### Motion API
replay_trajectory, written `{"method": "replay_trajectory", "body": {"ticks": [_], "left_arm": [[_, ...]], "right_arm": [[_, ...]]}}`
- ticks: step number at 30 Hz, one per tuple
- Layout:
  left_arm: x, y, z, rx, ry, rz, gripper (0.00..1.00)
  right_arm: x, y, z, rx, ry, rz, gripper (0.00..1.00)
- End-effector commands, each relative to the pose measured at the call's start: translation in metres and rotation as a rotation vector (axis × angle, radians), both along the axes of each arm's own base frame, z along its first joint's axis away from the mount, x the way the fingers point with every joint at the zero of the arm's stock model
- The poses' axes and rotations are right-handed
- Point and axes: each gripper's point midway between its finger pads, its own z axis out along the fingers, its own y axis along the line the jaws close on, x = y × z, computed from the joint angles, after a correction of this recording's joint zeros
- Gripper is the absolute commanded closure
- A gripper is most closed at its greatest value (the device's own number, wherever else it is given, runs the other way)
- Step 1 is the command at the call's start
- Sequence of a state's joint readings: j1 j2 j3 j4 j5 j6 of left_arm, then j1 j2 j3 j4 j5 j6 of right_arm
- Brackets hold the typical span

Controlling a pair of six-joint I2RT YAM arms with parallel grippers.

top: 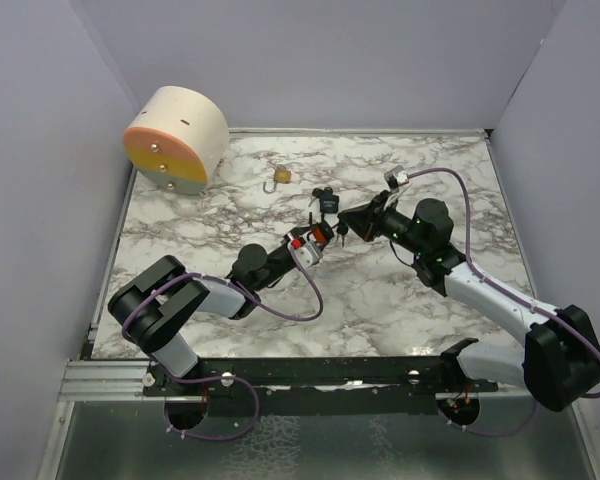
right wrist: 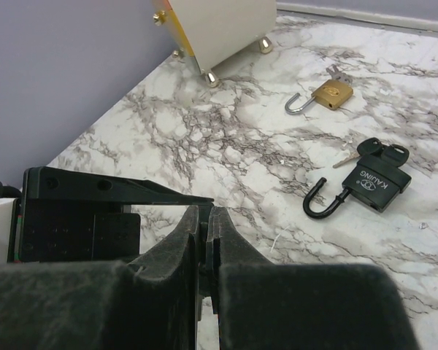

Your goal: Unlock with the key

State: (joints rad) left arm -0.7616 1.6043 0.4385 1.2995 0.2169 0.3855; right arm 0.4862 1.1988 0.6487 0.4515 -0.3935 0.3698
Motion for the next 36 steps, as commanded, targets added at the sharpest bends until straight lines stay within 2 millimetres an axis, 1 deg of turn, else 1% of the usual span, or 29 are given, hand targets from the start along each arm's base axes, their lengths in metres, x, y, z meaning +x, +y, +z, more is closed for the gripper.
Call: {"method": "replay_trajectory", "body": {"ticks": [1, 9, 17, 26, 36], "left_arm": [[0.002, -0.004, 0.041, -0.069, -0.091, 0.006, 1.0], [0.0, -0.007, 0.044, -0.072, -0.094, 0.001, 1.0], [-0.002, -0.005, 0.045, -0.073, -0.097, 0.005, 1.0], [-0.002, -0.004, 0.047, -0.076, -0.1, 0.006, 1.0], [0.003, -0.004, 0.057, -0.115, -0.087, 0.028, 1.0]], "right_arm": [[0.001, 0.007, 0.009, 0.025, -0.031, 0.0, 0.99], [0.002, 0.011, 0.004, 0.021, -0.018, -0.004, 0.99], [0.006, 0.005, 0.005, 0.014, -0.021, -0.047, 0.99], [0.006, 0.005, 0.0, 0.007, -0.009, -0.046, 0.99], [0.004, 0.007, -0.006, 0.004, 0.012, -0.031, 0.99]]}}
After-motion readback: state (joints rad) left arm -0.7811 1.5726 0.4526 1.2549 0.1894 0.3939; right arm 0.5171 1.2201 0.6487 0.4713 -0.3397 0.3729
